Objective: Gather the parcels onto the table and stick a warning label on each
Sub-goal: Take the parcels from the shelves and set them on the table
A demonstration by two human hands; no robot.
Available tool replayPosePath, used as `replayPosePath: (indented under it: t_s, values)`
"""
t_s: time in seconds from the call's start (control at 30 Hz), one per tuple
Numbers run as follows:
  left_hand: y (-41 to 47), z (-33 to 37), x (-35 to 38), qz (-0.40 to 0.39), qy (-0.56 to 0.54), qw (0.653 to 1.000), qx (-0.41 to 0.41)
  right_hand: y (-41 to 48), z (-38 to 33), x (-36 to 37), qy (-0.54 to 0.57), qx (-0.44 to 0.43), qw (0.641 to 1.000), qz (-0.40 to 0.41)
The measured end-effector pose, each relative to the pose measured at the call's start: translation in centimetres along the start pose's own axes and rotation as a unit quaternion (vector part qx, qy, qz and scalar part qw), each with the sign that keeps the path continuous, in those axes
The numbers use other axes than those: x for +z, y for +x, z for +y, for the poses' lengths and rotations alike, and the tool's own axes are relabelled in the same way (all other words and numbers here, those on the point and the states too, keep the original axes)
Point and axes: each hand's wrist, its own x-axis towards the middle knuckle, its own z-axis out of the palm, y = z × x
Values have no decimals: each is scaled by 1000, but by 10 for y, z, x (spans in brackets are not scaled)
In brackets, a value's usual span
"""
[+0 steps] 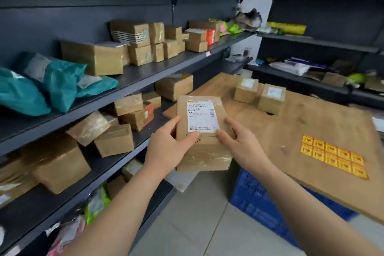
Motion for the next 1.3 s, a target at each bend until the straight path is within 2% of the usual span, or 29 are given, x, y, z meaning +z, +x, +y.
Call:
replayPosePath:
  t_s: [0.23, 0.5, 0.87, 1.3]
  values:
    - [86, 24, 83, -129, -30, 989, 70, 47, 50, -56, -13, 57, 993, 103]
    - [156, 49, 209, -196, -81, 974, 80, 99, 125, -138, -51, 103, 977, 178]
    - [250, 89, 390, -207, -92, 972, 59, 194, 241, -265, -78, 122, 971, 193]
    - [363, 77, 527, -296, -30, 953, 49, 297, 357, -313, -82, 200, 955, 204]
